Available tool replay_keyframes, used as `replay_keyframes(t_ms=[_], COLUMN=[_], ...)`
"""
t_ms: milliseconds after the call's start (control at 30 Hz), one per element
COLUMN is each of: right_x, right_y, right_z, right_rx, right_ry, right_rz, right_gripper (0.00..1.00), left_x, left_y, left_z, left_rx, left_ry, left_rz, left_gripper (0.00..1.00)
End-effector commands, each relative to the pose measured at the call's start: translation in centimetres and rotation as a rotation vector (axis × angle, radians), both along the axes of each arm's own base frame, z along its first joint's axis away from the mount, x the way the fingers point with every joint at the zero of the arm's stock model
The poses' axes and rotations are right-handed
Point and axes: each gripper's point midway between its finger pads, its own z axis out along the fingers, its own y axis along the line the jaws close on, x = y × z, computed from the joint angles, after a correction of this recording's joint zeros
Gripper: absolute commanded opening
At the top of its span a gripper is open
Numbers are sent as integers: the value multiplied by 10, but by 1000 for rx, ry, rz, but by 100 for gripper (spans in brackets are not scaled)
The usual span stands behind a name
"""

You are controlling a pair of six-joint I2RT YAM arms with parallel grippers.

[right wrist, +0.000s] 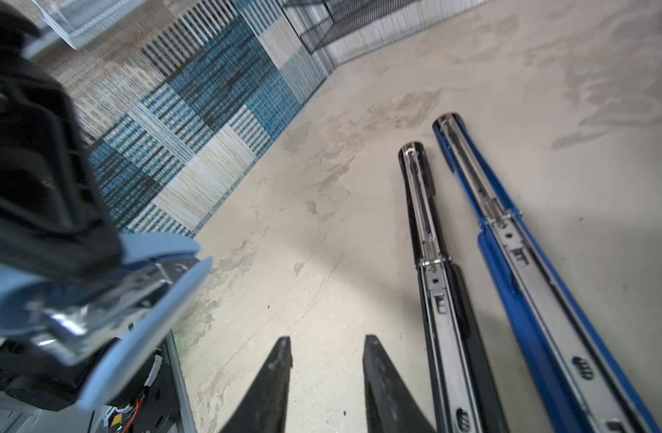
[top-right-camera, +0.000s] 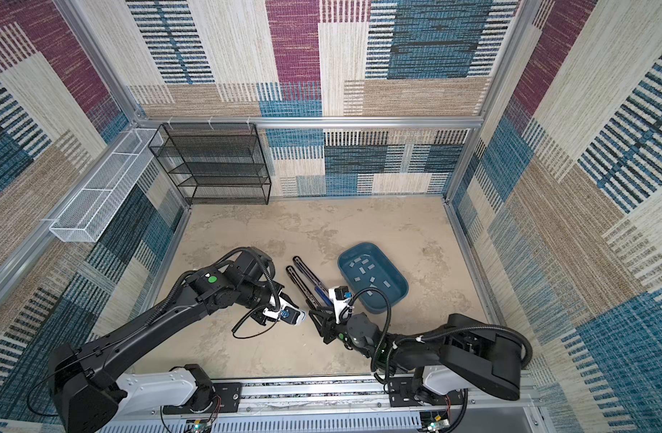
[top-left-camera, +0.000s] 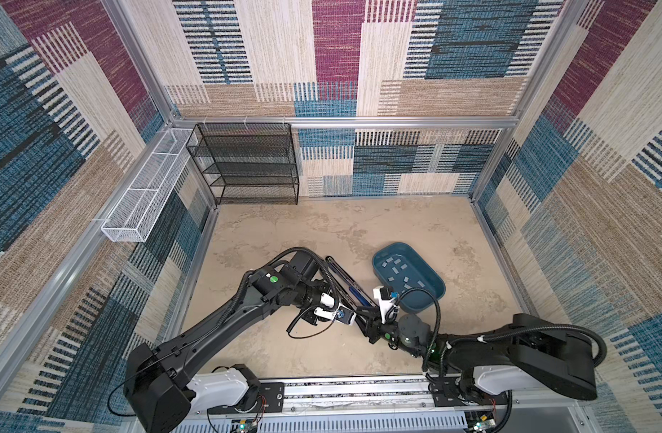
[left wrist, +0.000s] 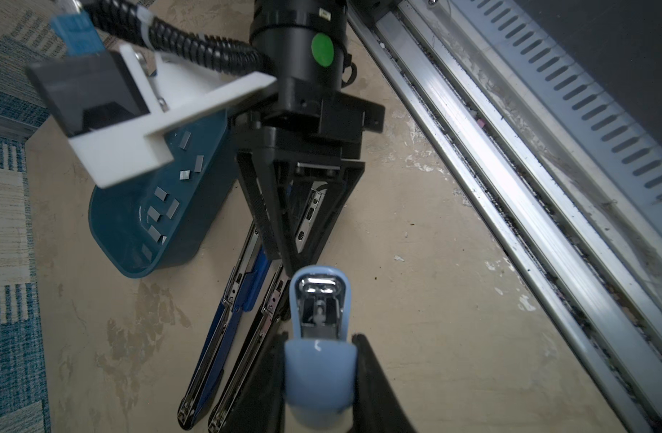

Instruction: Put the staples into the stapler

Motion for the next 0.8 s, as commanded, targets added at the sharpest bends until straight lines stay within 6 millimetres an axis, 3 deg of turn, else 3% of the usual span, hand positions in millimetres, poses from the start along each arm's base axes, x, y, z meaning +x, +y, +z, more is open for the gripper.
replay_keyframes(t_ms=[0, 167, 367, 567, 767], right_x=[-4, -28, -41, -43, -31], right_y=[-10, -1, 16, 33, 36], right_z=[24, 62, 74, 68, 46], right_rx=[17, 92, 120, 100, 43], right_ry=[-92, -170, -173, -151, -112], right_rz=[7, 145, 234, 277, 221], right_gripper=[29, 18, 14, 12, 10], left_x=[-5, -4, -5, -5, -10], left_y=[2, 1, 1, 0, -1], left_z=[-3, -4, -3, -2, 7], left_rx=[7, 8, 4, 1, -35], left_ry=[34, 36, 36, 38, 56], left_rz=[0, 0, -5, -5, -22], left_gripper=[0, 0, 0, 0, 0])
